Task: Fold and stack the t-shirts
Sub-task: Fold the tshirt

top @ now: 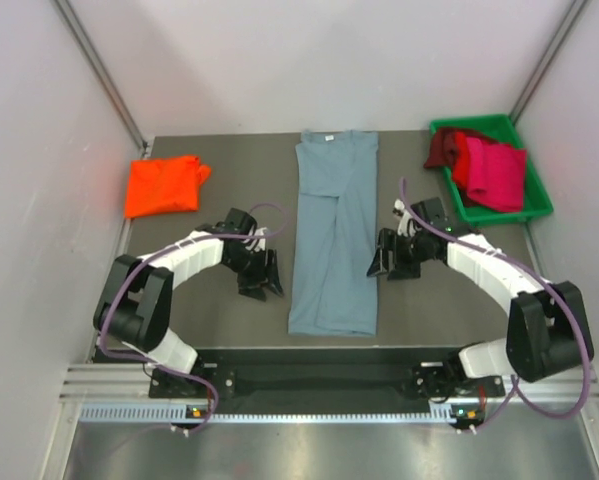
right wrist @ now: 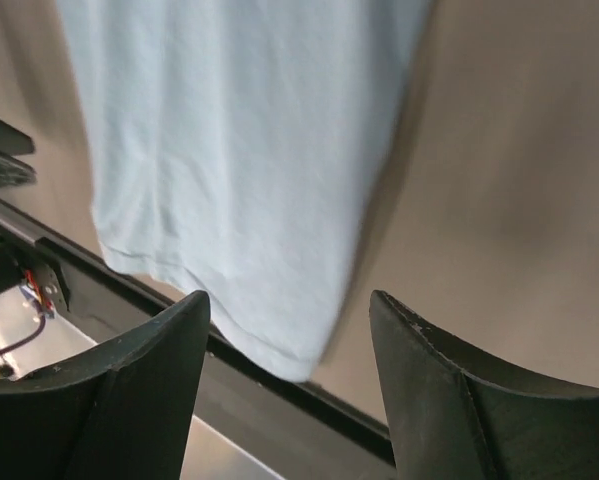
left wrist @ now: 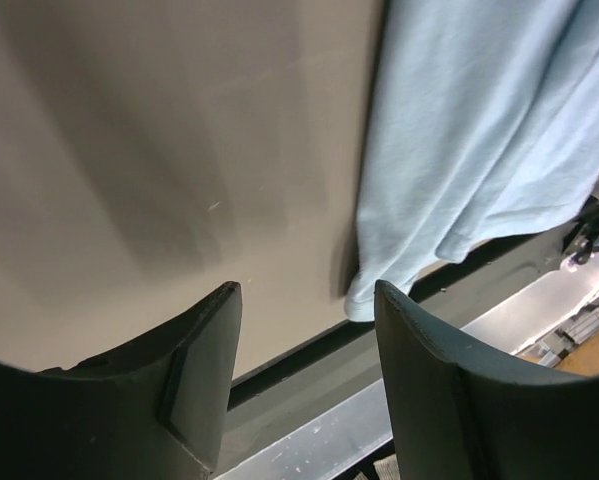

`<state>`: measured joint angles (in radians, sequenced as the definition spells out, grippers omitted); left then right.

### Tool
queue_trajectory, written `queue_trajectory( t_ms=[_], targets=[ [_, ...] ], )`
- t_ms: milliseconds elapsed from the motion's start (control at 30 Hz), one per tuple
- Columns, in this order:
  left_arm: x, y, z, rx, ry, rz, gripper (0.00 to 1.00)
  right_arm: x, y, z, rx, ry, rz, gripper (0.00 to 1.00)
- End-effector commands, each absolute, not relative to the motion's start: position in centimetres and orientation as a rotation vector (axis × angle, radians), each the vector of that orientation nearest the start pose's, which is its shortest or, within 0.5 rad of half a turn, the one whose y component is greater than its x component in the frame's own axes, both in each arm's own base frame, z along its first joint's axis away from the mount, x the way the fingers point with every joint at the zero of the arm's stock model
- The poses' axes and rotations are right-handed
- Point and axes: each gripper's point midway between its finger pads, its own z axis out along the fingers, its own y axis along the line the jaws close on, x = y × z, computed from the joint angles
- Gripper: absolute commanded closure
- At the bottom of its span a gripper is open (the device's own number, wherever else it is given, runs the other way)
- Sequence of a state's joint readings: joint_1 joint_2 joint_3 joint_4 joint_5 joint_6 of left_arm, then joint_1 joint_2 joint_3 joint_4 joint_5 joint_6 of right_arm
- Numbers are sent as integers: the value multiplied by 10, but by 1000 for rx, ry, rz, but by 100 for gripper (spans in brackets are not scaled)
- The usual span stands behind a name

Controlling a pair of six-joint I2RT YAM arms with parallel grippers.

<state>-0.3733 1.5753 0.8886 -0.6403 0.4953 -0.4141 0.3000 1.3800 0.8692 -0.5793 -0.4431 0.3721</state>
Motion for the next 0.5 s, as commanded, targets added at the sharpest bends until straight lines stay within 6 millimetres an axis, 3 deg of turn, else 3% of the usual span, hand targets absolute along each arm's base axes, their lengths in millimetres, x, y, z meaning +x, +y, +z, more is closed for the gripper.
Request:
queue_trajectory(
  t_ms=[0,100,233,467],
  targets=[
    [214,-185,46,6,2942,-826,40,224,159,83,62,2737,813,34],
    [212,-185,41,-1,2961,-820,40,195,148,60,139,2804,808,35],
    [210,-184,36,-6,2981,-814,40,170,145,46,186,2847,830,39],
    [187,-176,24,-21,3037,-797,40,162,159,38,197,2881,915,43]
  ],
)
